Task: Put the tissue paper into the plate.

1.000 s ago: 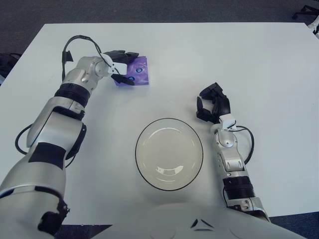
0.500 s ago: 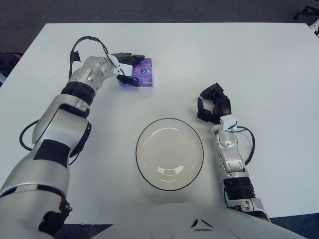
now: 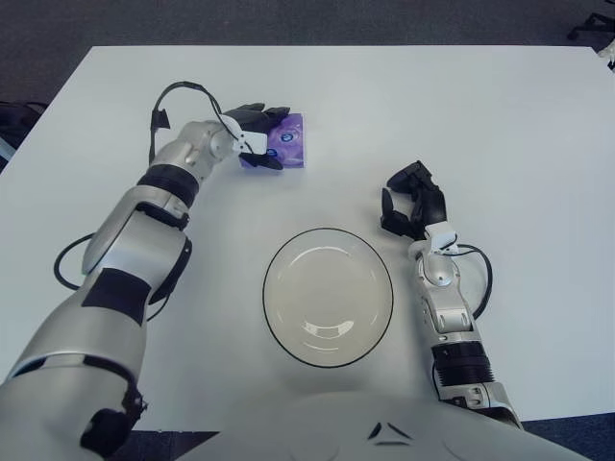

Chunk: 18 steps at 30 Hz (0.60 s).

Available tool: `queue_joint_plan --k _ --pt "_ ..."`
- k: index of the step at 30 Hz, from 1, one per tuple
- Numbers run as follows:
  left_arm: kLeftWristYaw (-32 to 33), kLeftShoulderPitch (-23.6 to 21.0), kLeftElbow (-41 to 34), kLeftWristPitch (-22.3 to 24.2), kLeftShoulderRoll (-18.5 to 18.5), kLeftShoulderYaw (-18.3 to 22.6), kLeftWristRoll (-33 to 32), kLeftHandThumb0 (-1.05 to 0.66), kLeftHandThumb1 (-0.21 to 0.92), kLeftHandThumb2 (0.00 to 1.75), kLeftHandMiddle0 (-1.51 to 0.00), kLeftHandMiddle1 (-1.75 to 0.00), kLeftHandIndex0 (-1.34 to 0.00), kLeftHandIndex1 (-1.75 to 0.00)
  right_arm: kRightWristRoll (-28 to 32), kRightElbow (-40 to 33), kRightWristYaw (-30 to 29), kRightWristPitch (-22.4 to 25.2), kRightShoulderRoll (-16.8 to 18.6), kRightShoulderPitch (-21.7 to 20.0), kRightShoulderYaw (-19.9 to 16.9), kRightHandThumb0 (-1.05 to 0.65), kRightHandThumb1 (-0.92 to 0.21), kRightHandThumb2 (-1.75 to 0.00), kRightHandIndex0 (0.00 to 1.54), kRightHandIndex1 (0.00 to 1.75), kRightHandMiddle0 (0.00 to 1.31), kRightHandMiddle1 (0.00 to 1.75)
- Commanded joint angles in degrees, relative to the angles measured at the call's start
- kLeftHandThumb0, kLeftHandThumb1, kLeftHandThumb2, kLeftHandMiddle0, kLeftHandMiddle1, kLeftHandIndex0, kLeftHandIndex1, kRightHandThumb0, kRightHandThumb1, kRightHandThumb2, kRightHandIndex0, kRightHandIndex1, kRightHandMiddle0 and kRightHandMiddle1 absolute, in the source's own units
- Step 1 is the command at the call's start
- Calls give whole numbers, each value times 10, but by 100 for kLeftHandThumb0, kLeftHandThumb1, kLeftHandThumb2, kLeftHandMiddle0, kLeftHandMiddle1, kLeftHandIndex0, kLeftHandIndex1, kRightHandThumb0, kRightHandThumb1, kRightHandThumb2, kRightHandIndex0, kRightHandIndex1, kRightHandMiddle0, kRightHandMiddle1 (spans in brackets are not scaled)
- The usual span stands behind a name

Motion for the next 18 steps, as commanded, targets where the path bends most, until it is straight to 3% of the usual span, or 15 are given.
queue_joint_plan --k 1,5,8,11,18 --pt "22 57 33 11 -31 -36 31 -105 86 29 0 0 0 0 15 71 10 55 -5 69 -9 -42 -53 -106 74 158 45 175" --pt "71 61 46 25 -40 -56 50 -105 81 34 -2 -2 0 0 18 73 12 46 -7 71 -12 -42 -52 -107 73 159 45 175" --pt "104 62 54 38 -46 -72 64 -105 72 48 -2 -23 -1 -1 21 76 14 41 -9 72 -14 -42 -52 -107 73 160 45 175" --pt "138 66 61 52 -53 -86 77 -104 59 63 0 -65 0 -24 23 79 14 35 -10 72 -14 -42 -51 -108 73 161 46 175" --pt "206 78 75 67 -64 -112 96 -84 37 87 0 -109 0 -73 24 87 16 6 -14 74 -12 -43 -48 -112 77 161 48 175"
